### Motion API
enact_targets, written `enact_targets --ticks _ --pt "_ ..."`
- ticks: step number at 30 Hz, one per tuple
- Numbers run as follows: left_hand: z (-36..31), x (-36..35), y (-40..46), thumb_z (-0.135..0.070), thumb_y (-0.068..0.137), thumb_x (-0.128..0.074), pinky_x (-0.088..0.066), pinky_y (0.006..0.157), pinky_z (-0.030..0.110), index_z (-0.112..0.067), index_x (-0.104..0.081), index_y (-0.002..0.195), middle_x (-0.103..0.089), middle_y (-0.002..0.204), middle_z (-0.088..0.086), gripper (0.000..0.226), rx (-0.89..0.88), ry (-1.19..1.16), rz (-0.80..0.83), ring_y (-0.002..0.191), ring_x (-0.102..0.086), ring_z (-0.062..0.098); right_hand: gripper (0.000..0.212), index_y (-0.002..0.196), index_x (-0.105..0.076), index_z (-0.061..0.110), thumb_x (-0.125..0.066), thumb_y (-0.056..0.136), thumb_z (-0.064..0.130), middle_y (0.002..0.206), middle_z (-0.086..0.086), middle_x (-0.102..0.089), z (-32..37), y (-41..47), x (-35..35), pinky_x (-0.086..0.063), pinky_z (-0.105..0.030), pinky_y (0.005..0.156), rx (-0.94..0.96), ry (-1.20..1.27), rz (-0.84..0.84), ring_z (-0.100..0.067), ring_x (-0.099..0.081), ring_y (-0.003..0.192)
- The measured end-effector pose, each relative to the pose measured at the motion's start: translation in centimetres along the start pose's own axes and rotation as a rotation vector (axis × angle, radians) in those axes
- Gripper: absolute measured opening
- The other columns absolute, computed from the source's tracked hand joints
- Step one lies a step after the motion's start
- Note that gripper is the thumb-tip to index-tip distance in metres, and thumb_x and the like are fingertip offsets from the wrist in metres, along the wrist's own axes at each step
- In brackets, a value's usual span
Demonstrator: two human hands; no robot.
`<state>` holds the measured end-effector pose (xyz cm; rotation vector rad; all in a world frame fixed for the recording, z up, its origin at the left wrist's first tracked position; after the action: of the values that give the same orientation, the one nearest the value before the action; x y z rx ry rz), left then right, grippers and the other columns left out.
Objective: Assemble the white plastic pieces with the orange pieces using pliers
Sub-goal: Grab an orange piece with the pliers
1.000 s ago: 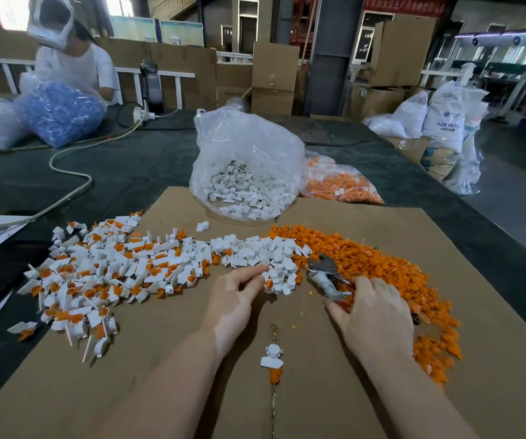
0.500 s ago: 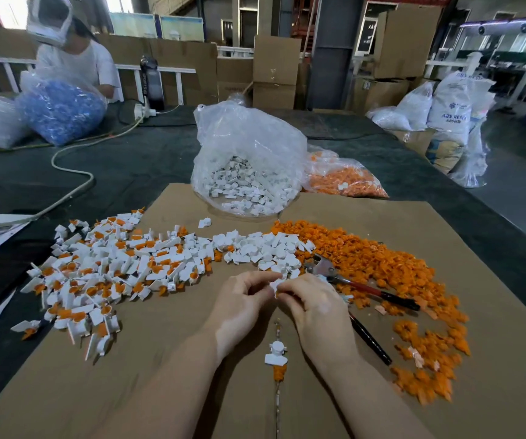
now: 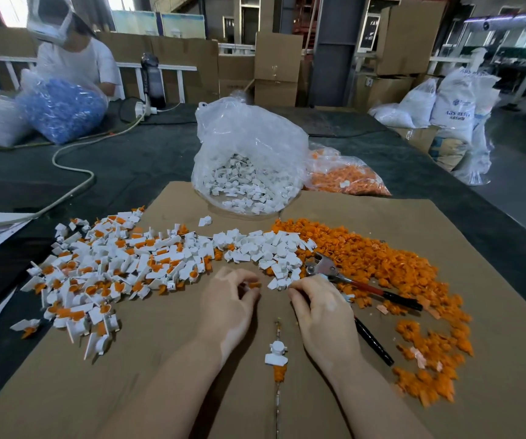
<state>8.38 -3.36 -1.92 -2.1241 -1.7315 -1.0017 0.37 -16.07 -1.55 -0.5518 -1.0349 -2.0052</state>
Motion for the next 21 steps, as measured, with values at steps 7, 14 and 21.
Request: enact_targets --ticks 7,14,21 --pt "3.5 3.2 1.4 -0.010 0.091 -0.054 -0.028 0.096 0.021 -0.009 -0.064 0.114 -0.045 0.110 0.004 0.024 0.225 0.161 -0.193 0.117 -0.040 0.023 0.008 0.085 -0.068 0.008 -0.062 0.088 0.011 0.081 -0.001 -0.062 0.1 0.1 -0.2 -0.044 -0.026 0.071 0.013 -0.032 0.019 -0.017 -0.057 0.080" --pt "3.9 3.9 1.5 -0.013 0.093 -0.051 -0.026 0.105 0.037 -0.004 -0.052 0.128 -0.031 0.136 0.016 0.037 0.368 0.267 -0.257 0.127 -0.024 0.032 0.009 0.088 -0.069 0.009 -0.061 0.089 0.010 0.084 -0.001 -0.062 0.0 -0.1 -0.2 -0.042 -0.024 0.073 0.004 -0.049 0.039 -0.016 -0.056 0.084" --pt "3.3 2.9 1.7 -0.007 0.091 -0.052 -0.020 0.113 0.038 -0.009 -0.041 0.138 -0.032 0.143 0.011 0.048 0.136 0.342 -0.229 0.134 -0.021 0.026 0.009 0.089 -0.069 0.009 -0.060 0.089 0.010 0.086 -0.001 -0.063 -0.1 0.0 -0.3 -0.041 -0.022 0.075 0.008 -0.071 0.052 -0.016 -0.056 0.086"
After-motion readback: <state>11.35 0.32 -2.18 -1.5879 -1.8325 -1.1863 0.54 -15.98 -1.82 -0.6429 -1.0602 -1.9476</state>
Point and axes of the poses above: each hand's wrist, its own y-axis towards the middle knuckle, its own x-axis out of the back of the hand, z = x × y, the point moved 3 cm from there along y, towards the middle knuckle
